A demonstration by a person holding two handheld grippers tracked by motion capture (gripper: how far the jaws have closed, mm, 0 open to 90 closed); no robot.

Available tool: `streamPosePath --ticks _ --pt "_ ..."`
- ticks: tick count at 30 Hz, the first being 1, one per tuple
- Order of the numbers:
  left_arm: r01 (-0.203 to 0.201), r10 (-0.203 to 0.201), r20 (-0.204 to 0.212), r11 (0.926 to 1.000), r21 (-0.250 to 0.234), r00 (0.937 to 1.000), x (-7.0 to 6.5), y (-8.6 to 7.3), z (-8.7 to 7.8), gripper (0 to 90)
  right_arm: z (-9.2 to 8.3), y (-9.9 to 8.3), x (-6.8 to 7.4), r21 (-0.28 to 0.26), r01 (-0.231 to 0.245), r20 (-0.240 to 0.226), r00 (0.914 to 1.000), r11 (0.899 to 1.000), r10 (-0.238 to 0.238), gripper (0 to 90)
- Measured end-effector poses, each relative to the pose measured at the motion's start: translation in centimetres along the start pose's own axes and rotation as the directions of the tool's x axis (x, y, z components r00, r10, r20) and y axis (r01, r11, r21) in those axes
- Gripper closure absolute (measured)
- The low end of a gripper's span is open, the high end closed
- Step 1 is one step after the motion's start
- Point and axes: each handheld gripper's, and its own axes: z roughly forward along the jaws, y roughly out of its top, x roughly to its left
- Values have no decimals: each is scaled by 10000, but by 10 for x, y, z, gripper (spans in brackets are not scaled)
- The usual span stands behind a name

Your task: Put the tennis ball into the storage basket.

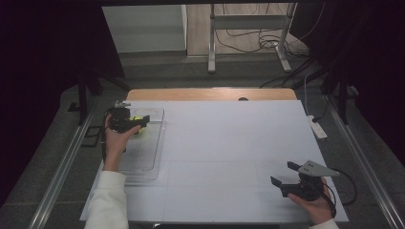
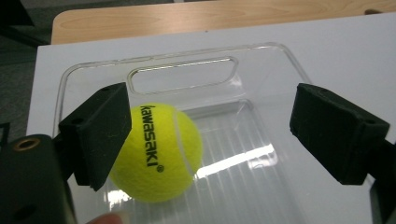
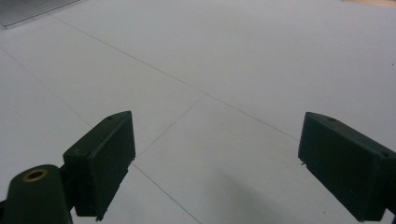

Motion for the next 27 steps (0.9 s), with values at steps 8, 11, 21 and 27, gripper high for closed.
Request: streamPosePath --ticks 8,11,21,27 --pt "-272 297 737 9990 -348 9968 -14 -4 -15 142 1 2 1 38 98 -26 9999 9999 -98 114" --pt "-341 386 1102 9985 -424 9932 -19 -8 -20 141 2 3 3 57 125 -3 9999 9999 -125 114" --pt "-320 449 1856 9969 -721 9816 -32 -19 -42 142 1 3 4 111 142 168 9998 9998 -144 114" --pt "-672 818 2005 9947 -783 9763 -42 -28 -52 142 1 3 3 82 139 155 9998 9999 -141 114"
